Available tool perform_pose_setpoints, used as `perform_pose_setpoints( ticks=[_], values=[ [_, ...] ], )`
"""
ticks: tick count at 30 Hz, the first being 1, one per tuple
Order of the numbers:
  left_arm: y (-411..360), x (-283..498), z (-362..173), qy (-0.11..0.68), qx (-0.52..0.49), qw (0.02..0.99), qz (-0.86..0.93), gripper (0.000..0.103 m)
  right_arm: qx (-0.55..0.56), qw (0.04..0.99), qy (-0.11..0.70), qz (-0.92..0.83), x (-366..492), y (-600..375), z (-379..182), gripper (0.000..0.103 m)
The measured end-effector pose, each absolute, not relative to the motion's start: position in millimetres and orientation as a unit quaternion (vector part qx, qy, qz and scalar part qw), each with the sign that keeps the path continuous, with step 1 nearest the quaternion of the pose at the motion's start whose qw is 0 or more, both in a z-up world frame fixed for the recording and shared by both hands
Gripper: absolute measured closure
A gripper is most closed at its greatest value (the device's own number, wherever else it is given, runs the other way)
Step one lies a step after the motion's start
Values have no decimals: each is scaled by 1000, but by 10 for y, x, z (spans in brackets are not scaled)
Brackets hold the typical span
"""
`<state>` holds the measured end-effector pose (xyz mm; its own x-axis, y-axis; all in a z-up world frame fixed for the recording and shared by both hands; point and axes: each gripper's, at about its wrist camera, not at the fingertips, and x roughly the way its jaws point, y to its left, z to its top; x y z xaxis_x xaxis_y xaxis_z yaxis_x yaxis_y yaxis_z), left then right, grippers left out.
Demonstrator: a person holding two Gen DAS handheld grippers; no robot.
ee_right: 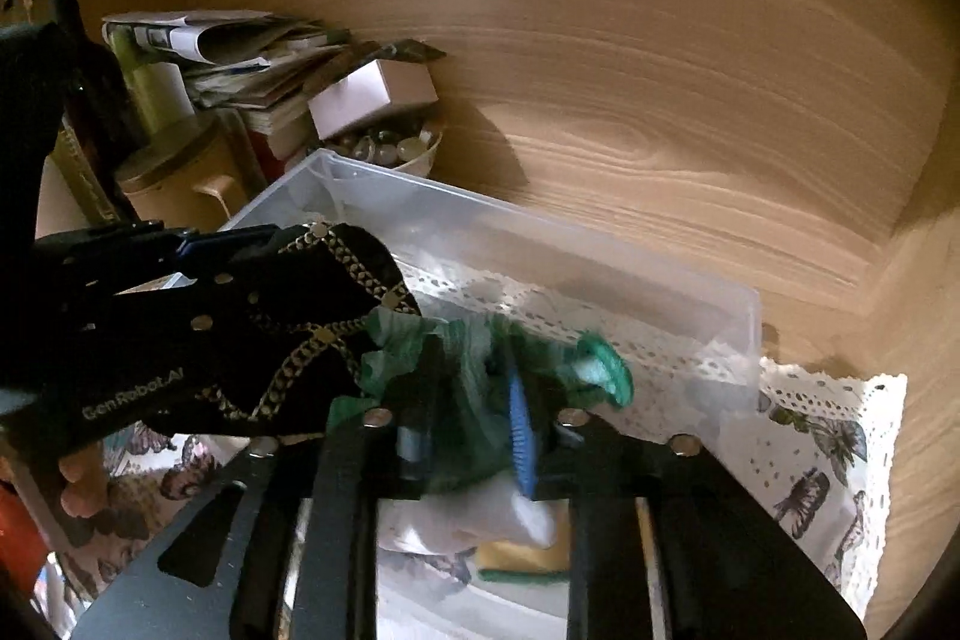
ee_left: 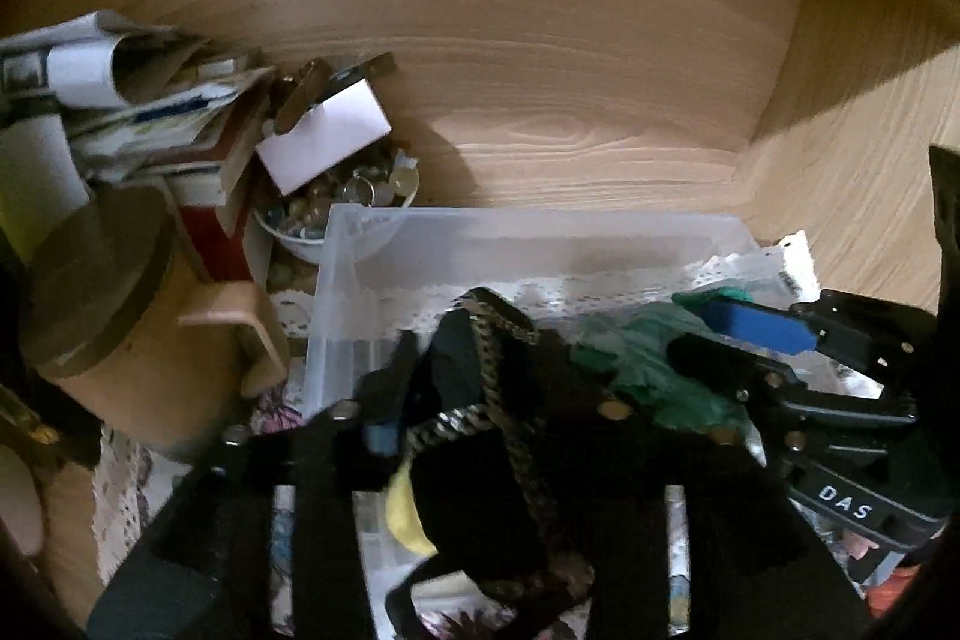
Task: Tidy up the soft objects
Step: 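Carry the cap and green sock into the clear box and open both grippers, then grasp the grey sparkly sock with the left gripper while the right gripper grasps the beaded cord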
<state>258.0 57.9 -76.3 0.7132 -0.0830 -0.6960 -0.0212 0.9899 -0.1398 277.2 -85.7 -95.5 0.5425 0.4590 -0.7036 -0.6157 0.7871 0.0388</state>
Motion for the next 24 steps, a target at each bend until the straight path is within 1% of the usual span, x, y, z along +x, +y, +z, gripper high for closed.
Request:
perform_pose_setpoints(
  ticks=[1, 3, 6, 7, 10, 18, 20, 22, 24],
  values=[
    [580, 2553, -738, 375, -69, 924, -15, 56, -104, 873, 363, 310, 2750, -893, -936, 73],
    [560, 2480, -687, 368, -64, 928, -13, 52, -95, 876, 357, 311, 2712, -960, -886, 71],
    [552, 2343, -561, 348, -58, 936, -8, 41, -82, 881, 346, 314, 2616, -1076, -780, 70],
    [544, 2260, -499, 337, -54, 940, -5, 36, -79, 884, 339, 313, 2555, -1140, -726, 67],
    [534, 2084, -353, 315, -47, 948, 2, 27, -81, 896, 314, 304, 2377, -1275, -597, 59],
    [463, 1540, -119, 276, -29, 961, 10, 13, -62, 917, 258, 299, 1950, -1575, -297, 54],
    [428, 1400, -102, 271, -23, 962, 11, 8, -59, 922, 244, 296, 1808, -1653, -240, 47],
    [380, 1240, -112, 268, -17, 963, 8, 3, -62, 927, 229, 289, 1658, -1727, -213, 44],
    [329, 1095, -140, 270, -13, 963, 1, 2, -66, 930, 224, 284, 1546, -1769, -237, 44]
  ],
)
